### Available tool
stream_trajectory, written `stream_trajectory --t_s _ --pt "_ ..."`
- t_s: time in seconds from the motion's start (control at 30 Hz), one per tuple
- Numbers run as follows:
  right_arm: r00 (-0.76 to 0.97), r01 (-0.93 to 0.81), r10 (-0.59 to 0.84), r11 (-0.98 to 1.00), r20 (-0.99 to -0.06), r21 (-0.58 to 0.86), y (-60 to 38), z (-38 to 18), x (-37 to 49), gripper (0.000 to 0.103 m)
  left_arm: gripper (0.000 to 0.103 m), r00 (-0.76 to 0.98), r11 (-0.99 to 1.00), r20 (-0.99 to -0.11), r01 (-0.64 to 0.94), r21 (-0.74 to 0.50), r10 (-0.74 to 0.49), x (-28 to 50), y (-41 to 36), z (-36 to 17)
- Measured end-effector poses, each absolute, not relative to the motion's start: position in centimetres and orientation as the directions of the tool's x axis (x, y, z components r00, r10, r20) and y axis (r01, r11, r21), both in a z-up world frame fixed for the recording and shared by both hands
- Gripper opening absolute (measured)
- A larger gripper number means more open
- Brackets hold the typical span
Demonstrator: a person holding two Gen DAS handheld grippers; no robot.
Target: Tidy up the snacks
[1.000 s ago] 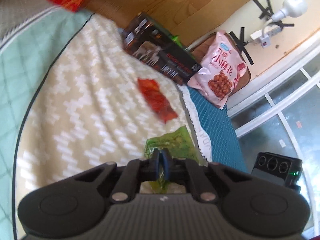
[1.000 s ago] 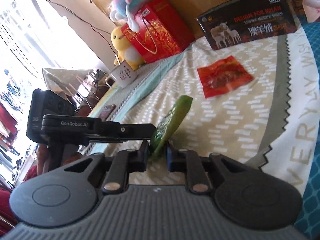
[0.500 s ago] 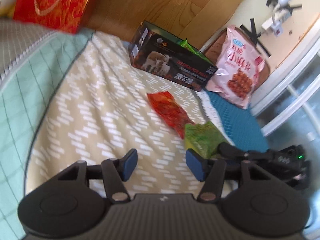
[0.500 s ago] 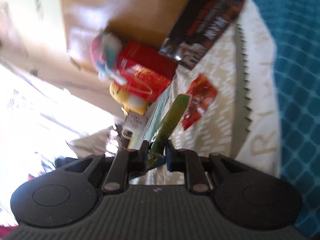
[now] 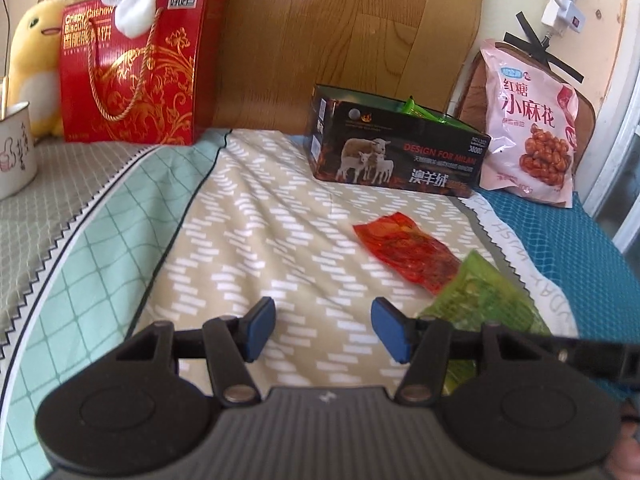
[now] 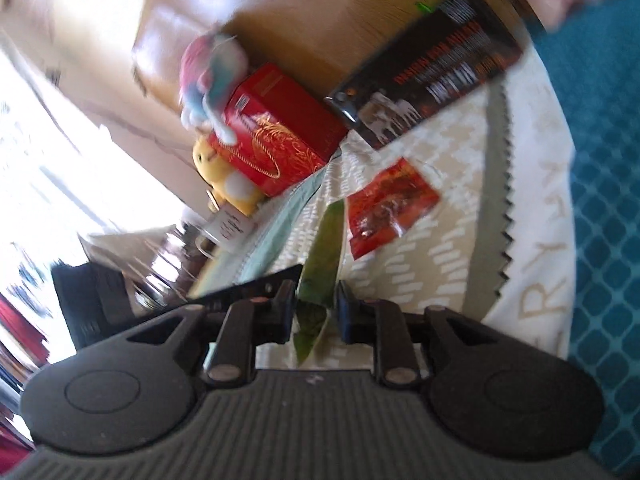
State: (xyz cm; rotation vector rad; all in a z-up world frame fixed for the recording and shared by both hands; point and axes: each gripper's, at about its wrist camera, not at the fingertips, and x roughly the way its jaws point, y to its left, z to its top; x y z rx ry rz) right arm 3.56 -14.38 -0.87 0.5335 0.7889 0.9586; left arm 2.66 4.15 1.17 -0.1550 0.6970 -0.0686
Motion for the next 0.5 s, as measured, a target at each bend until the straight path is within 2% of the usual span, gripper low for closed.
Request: stream_trajectory --t_s 0.07,0.17,0.23,0.33,0.5 --pt "0.36 -0.551 0.848 0.53 -0.39 0.644 -13.5 -0.5 2.9 0.029 0.054 0.776 0.99 -0.623 0.015 -0.137 -0.098 2.6 3.9 1.0" --pt "0.404 -0.576 0.803 0.596 -0.438 0.56 -12.4 -0.5 2.2 0.038 0.055 0.792 0.997 -0.607 0.026 -0.074 -0.066 2.2 3.1 0.6" --pt "0.447 -0.575 0.774 0.632 -0.448 0.52 -12.3 -0.4 1.9 0.05 0.055 0.794 0.998 -0.605 0.028 -0.052 -0.054 2.1 2.8 0.6" --pt "0.541 -0.535 0.721 0.692 -0.432 0.485 -12.8 -0.2 1.6 0.066 0.055 0.796 0.997 -0.602 0.032 -0.069 -0.067 2.2 3.2 0.6" --pt "0.635 -0.457 0.668 0.73 -0.388 0.507 -14.1 -0.1 1.6 0.076 0.055 0.799 0.997 -0.598 0.033 -0.072 -0.069 2.0 3.3 0.6"
